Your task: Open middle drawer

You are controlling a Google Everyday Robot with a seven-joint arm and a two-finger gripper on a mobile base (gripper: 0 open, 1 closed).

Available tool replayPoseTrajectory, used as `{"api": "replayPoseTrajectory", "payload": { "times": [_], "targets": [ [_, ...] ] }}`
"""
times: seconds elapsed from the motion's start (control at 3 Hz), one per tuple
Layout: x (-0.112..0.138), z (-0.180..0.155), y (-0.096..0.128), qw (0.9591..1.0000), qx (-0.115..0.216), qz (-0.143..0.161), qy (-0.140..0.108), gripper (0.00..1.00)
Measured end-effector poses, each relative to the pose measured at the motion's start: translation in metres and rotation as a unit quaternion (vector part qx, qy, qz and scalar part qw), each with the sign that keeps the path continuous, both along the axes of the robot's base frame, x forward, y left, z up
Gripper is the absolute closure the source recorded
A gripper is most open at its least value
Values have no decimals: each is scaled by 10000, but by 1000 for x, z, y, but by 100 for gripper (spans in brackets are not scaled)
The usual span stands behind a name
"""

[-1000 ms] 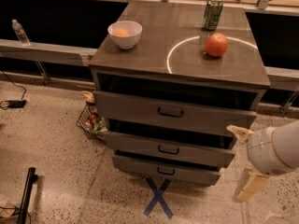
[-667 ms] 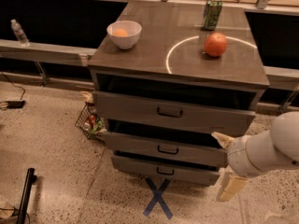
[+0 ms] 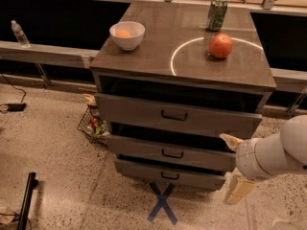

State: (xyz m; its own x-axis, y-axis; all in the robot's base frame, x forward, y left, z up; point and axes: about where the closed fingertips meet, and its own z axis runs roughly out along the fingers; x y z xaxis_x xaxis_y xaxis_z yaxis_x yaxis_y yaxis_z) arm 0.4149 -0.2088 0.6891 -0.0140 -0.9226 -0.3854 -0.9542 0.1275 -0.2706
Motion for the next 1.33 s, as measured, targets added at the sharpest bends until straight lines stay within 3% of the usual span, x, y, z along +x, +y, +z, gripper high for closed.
{"api": "replayPoseTrajectory", "payload": {
  "times": [0.33,0.67,1.0,1.33],
  "targets": [
    [0,-45,-12,9995,72,-135,274,0],
    [5,-113,-32,9970,79,-348,692,0],
    [12,-164,-42,9957,111,-381,839,0],
    [32,-205,-43,9963,151,-255,811,0]
  ]
}}
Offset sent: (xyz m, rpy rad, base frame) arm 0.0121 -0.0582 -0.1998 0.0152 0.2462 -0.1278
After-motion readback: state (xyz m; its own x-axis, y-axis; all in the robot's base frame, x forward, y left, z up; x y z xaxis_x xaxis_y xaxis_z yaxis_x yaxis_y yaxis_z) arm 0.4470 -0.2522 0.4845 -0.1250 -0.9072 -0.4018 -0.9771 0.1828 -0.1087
